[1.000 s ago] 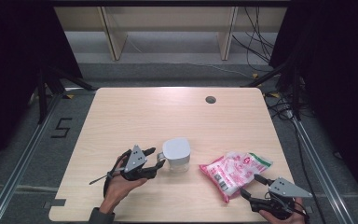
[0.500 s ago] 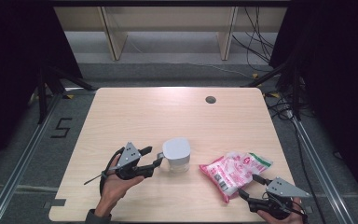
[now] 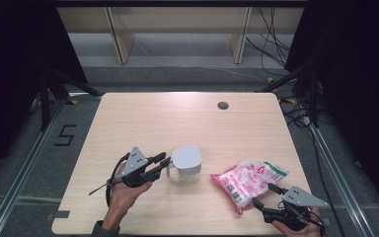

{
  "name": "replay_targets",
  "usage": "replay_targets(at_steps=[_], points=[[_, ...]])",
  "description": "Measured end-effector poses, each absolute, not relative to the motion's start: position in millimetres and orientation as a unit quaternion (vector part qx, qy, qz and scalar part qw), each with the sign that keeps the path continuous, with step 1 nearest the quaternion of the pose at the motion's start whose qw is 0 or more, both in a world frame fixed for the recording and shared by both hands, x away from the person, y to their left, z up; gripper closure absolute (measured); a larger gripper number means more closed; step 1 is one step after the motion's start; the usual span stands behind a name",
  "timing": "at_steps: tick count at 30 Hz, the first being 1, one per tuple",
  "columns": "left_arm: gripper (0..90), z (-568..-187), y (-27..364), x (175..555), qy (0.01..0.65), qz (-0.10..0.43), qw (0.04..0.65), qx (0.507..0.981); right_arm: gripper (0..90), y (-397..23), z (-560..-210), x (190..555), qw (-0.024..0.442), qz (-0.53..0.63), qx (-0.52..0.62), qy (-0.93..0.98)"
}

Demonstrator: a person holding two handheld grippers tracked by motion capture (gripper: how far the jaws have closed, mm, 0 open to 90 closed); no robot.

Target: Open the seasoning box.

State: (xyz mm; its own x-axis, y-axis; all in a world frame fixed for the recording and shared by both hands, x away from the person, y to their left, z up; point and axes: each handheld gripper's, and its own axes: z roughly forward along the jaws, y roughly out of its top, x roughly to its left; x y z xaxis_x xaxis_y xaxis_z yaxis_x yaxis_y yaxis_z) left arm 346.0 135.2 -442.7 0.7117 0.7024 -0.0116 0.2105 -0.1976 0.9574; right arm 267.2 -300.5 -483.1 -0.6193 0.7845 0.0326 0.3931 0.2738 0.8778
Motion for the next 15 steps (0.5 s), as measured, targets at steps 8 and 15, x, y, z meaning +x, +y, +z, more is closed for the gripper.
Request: replay_targets(at_steps=[8,15], points=[[85.1,-442.4,121.8,350.6,0.300,0.226,0.548,0.747,23.9,-300.3,-482.6,266.6,0.200,0.473,0.387,0.766],[88.1,-446.3,118.1,355.5,0.308,0.224,0.535,0.754,24.0,-301.5,-482.2,266.9,0.201,0.474,0.387,0.765]])
